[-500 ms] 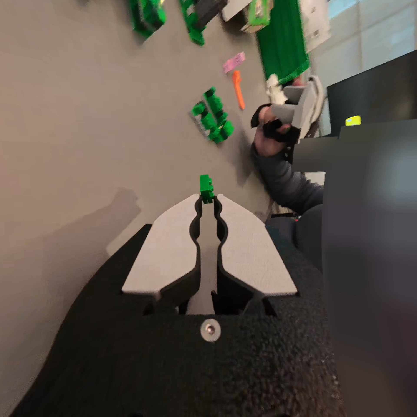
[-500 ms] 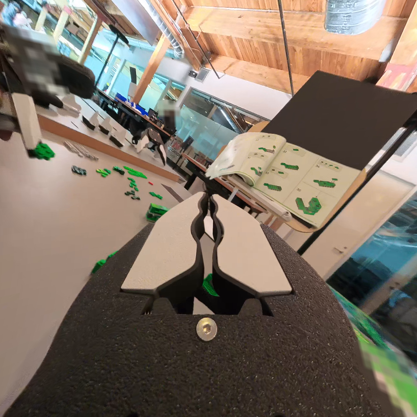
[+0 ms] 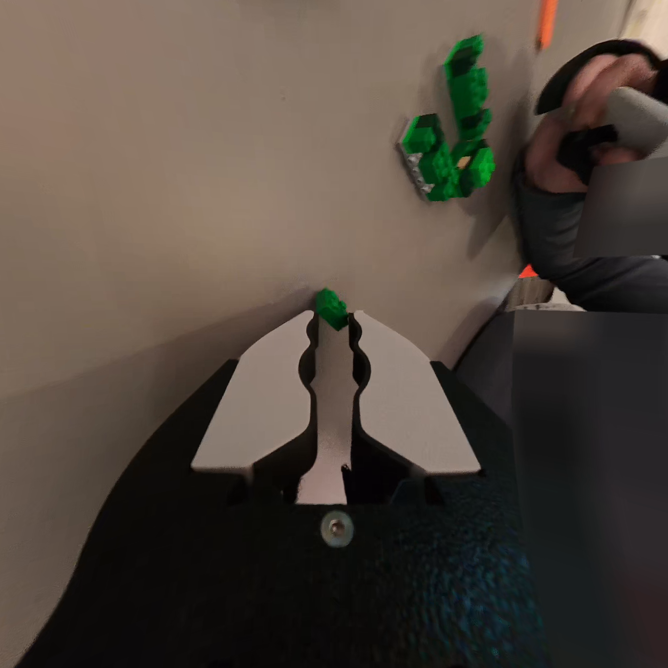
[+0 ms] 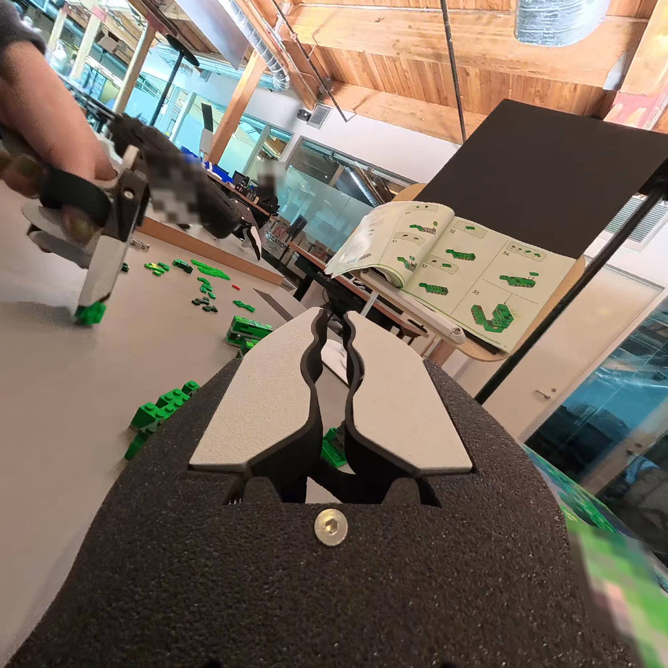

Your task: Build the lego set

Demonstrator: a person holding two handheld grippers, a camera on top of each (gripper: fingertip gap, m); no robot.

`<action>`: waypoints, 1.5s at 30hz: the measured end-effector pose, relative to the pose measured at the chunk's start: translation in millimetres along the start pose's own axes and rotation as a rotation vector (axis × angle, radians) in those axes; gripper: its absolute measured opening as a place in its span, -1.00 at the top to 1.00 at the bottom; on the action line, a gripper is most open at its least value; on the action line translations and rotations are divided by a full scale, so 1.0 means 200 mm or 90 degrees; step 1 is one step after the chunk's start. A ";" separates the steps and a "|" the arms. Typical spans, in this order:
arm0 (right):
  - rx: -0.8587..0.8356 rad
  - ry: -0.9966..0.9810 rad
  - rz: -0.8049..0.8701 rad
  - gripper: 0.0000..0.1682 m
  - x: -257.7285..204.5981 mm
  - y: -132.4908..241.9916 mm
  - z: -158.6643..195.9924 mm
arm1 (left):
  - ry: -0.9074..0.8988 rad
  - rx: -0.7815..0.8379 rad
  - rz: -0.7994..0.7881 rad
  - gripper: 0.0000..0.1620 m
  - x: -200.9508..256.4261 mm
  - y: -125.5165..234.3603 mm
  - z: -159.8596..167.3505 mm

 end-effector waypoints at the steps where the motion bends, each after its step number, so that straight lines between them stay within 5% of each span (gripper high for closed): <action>1: 0.001 0.000 -0.002 0.91 0.00 0.00 0.00 | -0.002 -0.015 -0.012 0.78 0.00 -0.01 -0.01; 7: 0.006 0.006 -0.015 0.91 -0.01 -0.01 0.00 | -0.012 -0.031 -0.032 0.59 -0.01 0.04 -0.04; 14: 0.000 -0.032 0.001 0.91 0.02 -0.01 0.02 | -0.073 0.231 -0.057 0.50 0.08 0.26 -0.07; 19: -0.006 -0.052 0.010 0.91 0.03 -0.01 0.04 | -0.230 0.209 -0.193 0.26 0.17 0.15 0.09; 22: -0.009 -0.047 0.003 0.92 0.02 -0.01 0.04 | -0.258 0.222 -0.178 0.23 0.20 0.09 0.13; 35: -0.016 -0.030 -0.021 0.92 0.00 -0.02 0.04 | -0.189 0.297 -0.223 0.29 0.06 0.07 0.10; 40: -0.015 -0.033 -0.033 0.93 -0.01 -0.03 0.04 | -0.171 0.299 -0.153 0.23 0.06 0.06 0.11; 45: -0.016 -0.029 -0.037 0.94 -0.02 -0.03 0.04 | -0.183 0.289 -0.214 0.22 0.04 0.04 0.10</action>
Point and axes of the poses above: each gripper's, where its closed fingertips meet, y back along the fingers, z out of its underside, x = y × z across the jaws, the point moved 7 cm from there along y, back along the fingers, and after that the axes turned 12 degrees about -z, right-handed, at the moved point
